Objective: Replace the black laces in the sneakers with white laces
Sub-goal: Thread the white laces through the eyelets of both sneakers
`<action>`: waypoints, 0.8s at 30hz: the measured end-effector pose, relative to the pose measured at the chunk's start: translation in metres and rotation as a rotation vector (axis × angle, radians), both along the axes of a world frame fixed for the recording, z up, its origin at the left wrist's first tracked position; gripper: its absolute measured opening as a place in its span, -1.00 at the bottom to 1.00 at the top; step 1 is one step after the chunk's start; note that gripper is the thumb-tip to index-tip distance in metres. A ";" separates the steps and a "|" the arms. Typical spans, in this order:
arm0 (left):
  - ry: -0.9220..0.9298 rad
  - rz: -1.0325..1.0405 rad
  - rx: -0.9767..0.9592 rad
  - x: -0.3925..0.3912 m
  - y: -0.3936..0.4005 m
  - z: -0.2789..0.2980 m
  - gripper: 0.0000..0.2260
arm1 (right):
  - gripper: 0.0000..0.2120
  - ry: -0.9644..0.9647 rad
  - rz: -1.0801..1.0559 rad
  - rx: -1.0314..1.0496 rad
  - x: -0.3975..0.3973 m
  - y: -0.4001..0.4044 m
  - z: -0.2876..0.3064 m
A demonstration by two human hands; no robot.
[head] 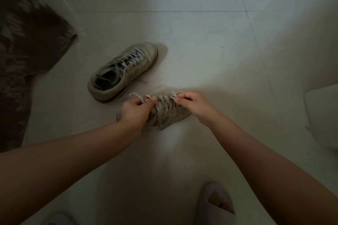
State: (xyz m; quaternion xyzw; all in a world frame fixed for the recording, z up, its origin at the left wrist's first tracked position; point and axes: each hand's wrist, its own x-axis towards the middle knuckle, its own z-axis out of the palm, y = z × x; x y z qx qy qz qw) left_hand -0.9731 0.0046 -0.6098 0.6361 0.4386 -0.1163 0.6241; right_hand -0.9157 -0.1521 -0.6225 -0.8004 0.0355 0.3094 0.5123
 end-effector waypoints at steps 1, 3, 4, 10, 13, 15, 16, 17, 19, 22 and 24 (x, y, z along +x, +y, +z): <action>-0.002 -0.003 -0.007 0.000 0.000 0.000 -0.87 | -0.89 0.045 -0.026 0.062 -0.001 -0.002 0.001; -0.007 -0.010 0.015 0.001 0.000 0.001 -0.88 | -0.85 0.045 -0.072 0.077 -0.002 -0.002 -0.001; -0.009 -0.009 0.022 0.000 0.001 0.000 -0.87 | -0.83 -0.008 -0.097 0.041 -0.003 -0.001 -0.001; -0.015 0.023 -0.015 -0.002 0.001 -0.009 -0.91 | -0.82 -0.383 0.112 -0.328 -0.021 0.002 0.007; -0.038 0.036 -0.001 -0.003 -0.002 -0.007 -0.91 | -0.86 -0.295 0.133 -0.403 -0.034 0.006 0.006; -0.044 0.036 0.007 -0.003 -0.002 -0.007 -0.90 | -0.89 -0.190 0.077 -0.382 -0.039 0.011 0.005; -0.042 0.036 -0.003 -0.003 -0.002 -0.008 -0.90 | -0.91 -0.163 0.032 -0.370 -0.042 0.013 0.006; -0.033 0.033 -0.020 -0.002 -0.002 -0.009 -0.90 | -0.92 -0.169 -0.023 -0.369 -0.043 0.015 0.006; -0.015 0.018 -0.045 0.001 -0.001 -0.011 -0.90 | -0.92 -0.237 -0.125 -0.373 -0.044 0.016 0.009; -0.001 -0.018 -0.039 0.002 0.001 -0.014 -0.88 | -0.90 -0.269 -0.151 -0.381 -0.036 0.018 0.010; 0.000 -0.031 -0.034 0.002 0.001 -0.015 -0.88 | -0.86 -0.229 -0.094 -0.426 -0.031 0.020 0.009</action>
